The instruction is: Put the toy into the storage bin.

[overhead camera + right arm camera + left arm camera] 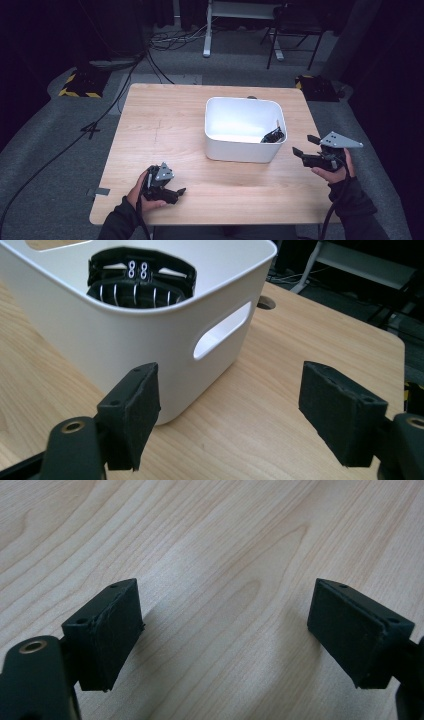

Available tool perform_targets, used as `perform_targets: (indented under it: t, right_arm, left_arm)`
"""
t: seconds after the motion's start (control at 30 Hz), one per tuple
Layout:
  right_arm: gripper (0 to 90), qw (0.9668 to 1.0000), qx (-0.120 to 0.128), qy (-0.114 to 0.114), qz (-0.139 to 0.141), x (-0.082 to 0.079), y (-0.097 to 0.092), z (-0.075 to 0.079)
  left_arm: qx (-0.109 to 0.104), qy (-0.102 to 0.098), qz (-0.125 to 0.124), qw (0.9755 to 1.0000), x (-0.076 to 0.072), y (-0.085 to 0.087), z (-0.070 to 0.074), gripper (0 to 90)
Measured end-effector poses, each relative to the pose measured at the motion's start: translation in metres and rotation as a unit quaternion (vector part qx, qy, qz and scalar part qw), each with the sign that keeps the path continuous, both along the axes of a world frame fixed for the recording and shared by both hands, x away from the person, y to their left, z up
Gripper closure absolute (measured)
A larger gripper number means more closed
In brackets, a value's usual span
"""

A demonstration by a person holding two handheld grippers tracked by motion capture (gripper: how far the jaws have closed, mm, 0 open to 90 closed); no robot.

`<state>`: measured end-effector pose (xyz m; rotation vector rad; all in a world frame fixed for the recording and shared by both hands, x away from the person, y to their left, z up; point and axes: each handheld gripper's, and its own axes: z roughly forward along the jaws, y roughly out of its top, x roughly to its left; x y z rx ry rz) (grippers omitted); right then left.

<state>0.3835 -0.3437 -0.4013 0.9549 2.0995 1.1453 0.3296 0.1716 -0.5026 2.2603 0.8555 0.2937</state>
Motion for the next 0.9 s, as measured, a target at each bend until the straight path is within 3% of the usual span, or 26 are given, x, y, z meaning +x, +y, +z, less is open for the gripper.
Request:
perform_targets:
  t: [0.9]
  right_arm:
    - [25.2,0.9975,-0.051,0.048,0.008,-0.010,0.004,-0.052]
  left_arm:
    - [0.002,-0.003,-0.001,1.0000,0.000,0.000,0.000,14.8]
